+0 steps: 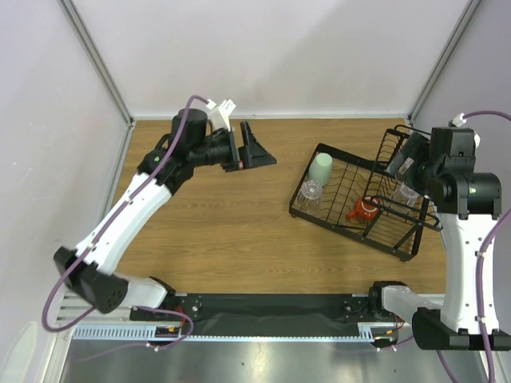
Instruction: Load the cups into the dish rack
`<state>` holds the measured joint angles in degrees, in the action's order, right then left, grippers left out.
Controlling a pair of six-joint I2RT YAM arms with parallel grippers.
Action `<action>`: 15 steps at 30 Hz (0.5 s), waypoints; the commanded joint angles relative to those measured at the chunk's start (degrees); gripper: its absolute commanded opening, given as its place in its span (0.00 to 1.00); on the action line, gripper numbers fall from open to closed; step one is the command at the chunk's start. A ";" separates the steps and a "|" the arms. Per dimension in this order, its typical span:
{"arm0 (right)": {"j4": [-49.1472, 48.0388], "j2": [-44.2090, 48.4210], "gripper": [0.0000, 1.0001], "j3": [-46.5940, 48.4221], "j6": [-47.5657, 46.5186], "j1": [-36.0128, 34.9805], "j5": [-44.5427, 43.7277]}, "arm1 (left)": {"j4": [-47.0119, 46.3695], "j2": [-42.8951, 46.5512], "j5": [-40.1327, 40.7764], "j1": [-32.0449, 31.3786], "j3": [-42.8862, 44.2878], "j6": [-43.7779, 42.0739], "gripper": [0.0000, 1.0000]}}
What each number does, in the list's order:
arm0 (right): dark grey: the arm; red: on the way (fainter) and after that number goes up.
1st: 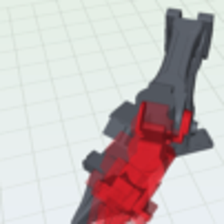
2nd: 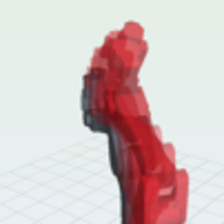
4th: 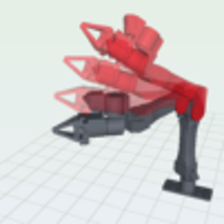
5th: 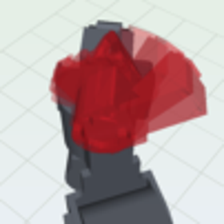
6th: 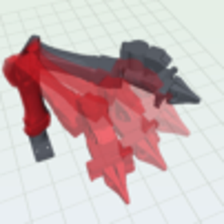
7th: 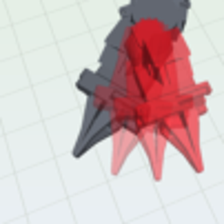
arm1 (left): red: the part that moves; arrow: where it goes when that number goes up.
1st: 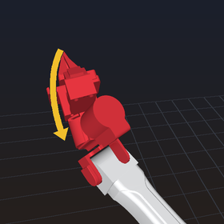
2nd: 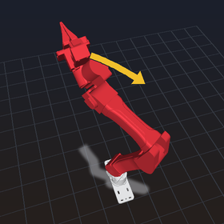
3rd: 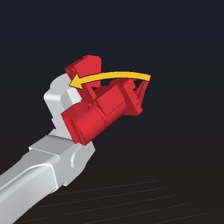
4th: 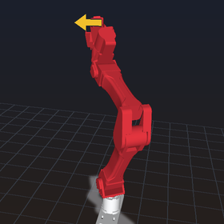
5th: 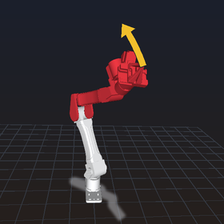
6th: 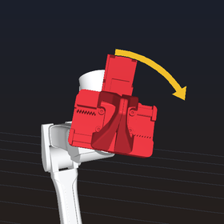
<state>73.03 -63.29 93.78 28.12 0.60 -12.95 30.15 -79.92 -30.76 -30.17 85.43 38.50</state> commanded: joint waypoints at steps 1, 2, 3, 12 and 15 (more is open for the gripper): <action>2.55 0.53 1.00 2.29 -2.71 -0.43 1.78 | -0.44 7.39 2.46 -0.94 -4.28 0.34 1.00; 2.81 0.62 1.00 2.20 -3.50 -0.43 3.18 | -0.62 8.54 2.90 -0.94 -5.44 1.04 1.00; 2.64 0.79 1.00 1.68 -4.81 -2.17 6.76 | -0.62 9.77 3.51 -0.94 -6.49 1.31 1.00; 2.72 -1.13 1.00 3.95 -0.44 -14.82 8.83 | -0.27 21.72 5.36 -1.03 -15.81 6.32 1.00; 3.69 -1.75 1.00 4.40 1.58 -21.07 5.32 | 0.43 26.20 5.72 -1.03 -19.59 8.34 1.00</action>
<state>75.68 -64.64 95.66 27.31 -16.53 -5.10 30.76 -57.98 -26.09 -31.00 68.05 43.44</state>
